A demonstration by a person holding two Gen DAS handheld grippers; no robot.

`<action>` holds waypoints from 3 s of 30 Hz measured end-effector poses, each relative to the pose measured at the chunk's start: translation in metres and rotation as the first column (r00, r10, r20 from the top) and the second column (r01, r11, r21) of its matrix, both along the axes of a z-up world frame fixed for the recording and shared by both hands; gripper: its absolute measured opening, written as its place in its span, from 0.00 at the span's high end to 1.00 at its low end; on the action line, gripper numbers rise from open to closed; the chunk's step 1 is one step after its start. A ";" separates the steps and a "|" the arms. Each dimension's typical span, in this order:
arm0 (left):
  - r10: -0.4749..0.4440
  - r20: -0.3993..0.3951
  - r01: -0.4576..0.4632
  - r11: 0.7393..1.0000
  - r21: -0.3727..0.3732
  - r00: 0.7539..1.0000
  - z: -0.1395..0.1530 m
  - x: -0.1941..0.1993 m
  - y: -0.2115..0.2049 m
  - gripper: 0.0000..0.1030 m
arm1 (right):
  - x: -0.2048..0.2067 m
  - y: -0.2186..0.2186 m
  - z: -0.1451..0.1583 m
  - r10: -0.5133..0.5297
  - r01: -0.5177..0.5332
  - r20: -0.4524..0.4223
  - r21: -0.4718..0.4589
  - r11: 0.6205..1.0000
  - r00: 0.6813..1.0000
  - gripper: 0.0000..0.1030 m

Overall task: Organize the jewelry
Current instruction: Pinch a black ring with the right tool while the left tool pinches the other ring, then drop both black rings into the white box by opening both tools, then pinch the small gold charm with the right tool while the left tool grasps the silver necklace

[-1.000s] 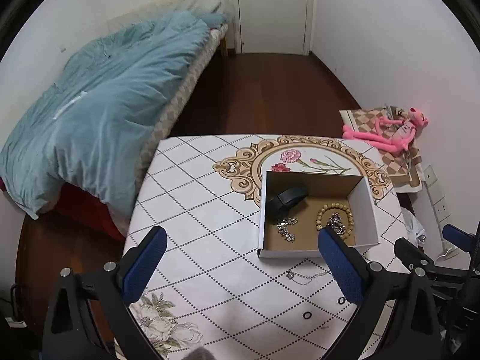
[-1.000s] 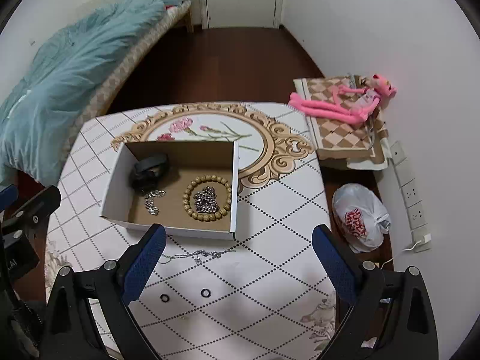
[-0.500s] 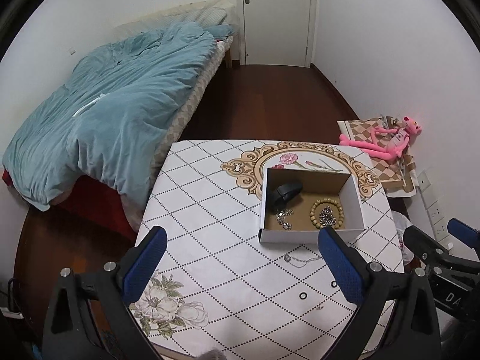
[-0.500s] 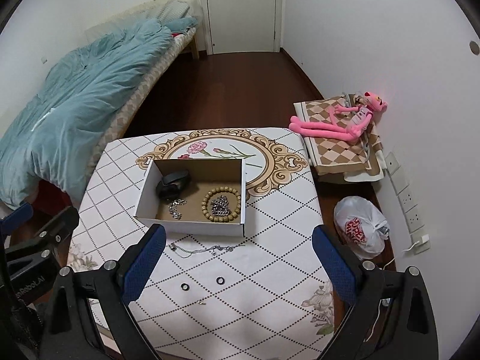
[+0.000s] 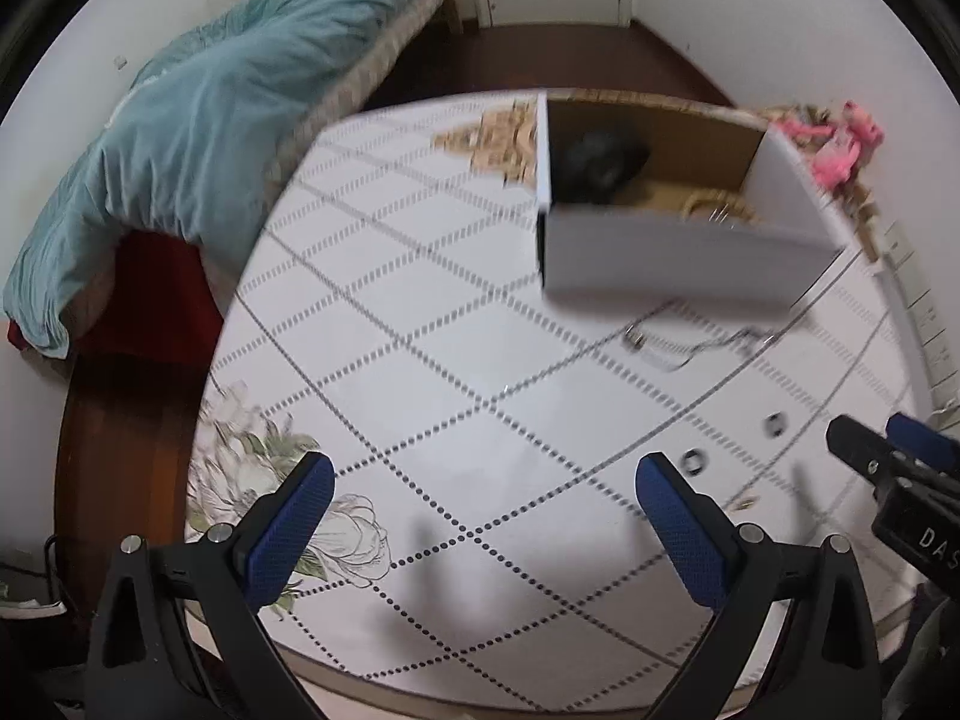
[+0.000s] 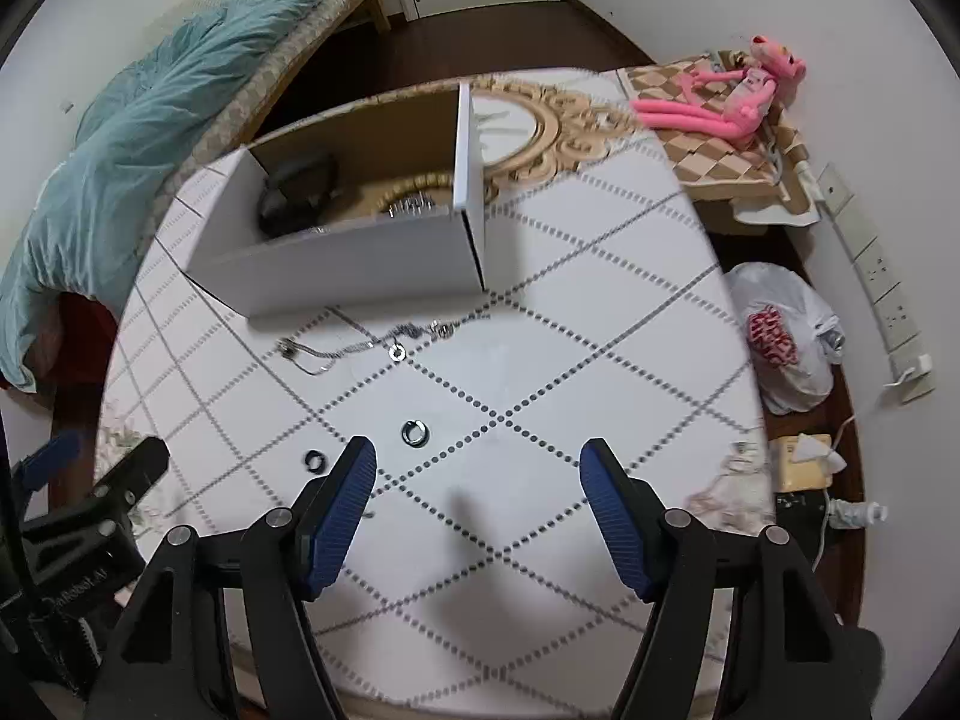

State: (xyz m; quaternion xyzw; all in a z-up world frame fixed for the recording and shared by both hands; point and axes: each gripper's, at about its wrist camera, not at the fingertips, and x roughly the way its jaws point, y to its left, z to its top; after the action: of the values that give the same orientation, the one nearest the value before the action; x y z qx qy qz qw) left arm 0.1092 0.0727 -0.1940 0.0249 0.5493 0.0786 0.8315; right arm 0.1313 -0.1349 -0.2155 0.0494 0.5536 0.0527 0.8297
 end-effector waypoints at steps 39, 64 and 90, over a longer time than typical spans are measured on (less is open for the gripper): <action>-0.257 0.000 0.254 0.956 -0.145 0.966 -0.039 0.013 -0.078 0.90 | -0.018 -0.033 -0.025 -0.054 0.058 0.067 -0.065 0.996 0.996 0.88; -0.171 0.079 0.187 0.929 -0.320 0.982 0.052 0.134 -0.011 0.90 | 0.138 0.015 0.064 0.058 -0.073 0.111 0.142 0.987 0.992 0.88; -0.020 0.112 0.032 0.994 -0.101 0.993 0.056 0.137 0.012 0.00 | 0.153 0.012 0.050 0.059 -0.053 0.050 -0.100 0.994 0.997 0.04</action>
State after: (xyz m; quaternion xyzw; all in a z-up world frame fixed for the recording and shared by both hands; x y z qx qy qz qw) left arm 0.2464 0.0850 -0.1383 -0.0150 0.5052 0.0407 0.8619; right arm 0.2846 -0.1234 -0.1652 -0.0084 0.5344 0.0500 0.8437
